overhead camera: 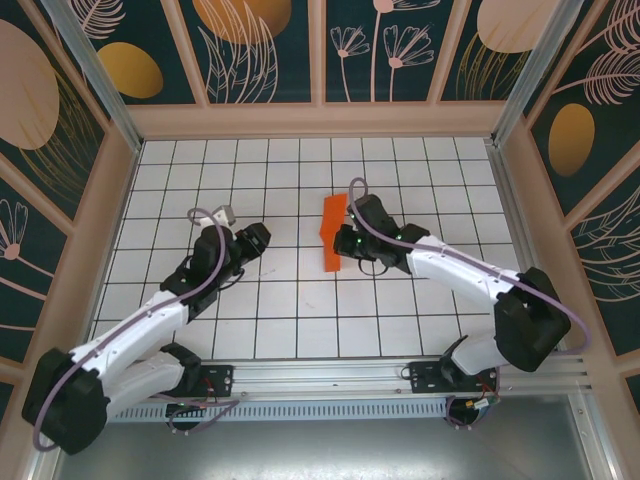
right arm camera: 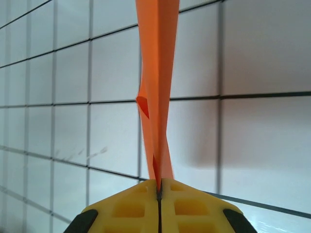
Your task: Fold a paper plane with a square sheet of paper (pick it up from the middle)
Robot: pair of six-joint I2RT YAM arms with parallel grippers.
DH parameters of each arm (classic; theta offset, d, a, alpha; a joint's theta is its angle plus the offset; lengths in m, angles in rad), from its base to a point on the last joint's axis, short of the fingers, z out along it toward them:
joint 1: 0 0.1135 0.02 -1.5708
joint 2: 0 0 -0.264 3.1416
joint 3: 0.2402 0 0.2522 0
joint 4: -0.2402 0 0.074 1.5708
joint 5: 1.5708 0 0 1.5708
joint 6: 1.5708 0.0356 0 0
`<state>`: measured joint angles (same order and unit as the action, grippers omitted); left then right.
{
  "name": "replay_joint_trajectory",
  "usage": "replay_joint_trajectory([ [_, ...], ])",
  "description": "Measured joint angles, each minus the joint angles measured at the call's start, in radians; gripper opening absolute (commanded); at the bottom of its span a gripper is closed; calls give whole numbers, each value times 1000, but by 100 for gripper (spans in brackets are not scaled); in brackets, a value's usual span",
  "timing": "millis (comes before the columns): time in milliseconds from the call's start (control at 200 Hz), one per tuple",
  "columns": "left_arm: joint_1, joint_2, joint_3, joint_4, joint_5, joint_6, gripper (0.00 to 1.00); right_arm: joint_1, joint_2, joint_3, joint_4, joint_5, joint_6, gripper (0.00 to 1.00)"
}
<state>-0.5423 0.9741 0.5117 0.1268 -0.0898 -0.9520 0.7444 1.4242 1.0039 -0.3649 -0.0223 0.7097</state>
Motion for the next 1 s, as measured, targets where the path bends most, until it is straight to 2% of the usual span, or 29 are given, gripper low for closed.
replay_joint_trajectory([
  [140, 0, -100, -47, -48, -107, -14, 47, 35, 16, 159, -342, 213, -16, 9],
  [285, 0, -156, -75, -89, -187, -30, 47, 92, 129, 304, -658, 413, 21, 9],
  [375, 0, -179, -82, -110, -224, -42, 47, 136, 232, 356, -788, 491, 36, 10],
  [465, 0, -206, -84, -131, -260, -53, 48, 190, 347, 396, -845, 518, 36, 11],
  [645, 0, -291, -94, -161, -324, -76, 48, 272, 565, 481, -771, 452, -3, 14],
  [706, 0, -322, -100, -170, -343, -80, 49, 286, 612, 502, -705, 393, -21, 19],
  [756, 0, -346, -104, -181, -355, -83, 49, 292, 636, 510, -635, 335, -31, 28],
  [881, 0, -384, -118, -199, -371, -87, 49, 296, 620, 498, -443, 191, -59, 46],
  [996, 0, -382, -125, -202, -365, -86, 49, 291, 504, 392, -252, 92, -69, 48],
])
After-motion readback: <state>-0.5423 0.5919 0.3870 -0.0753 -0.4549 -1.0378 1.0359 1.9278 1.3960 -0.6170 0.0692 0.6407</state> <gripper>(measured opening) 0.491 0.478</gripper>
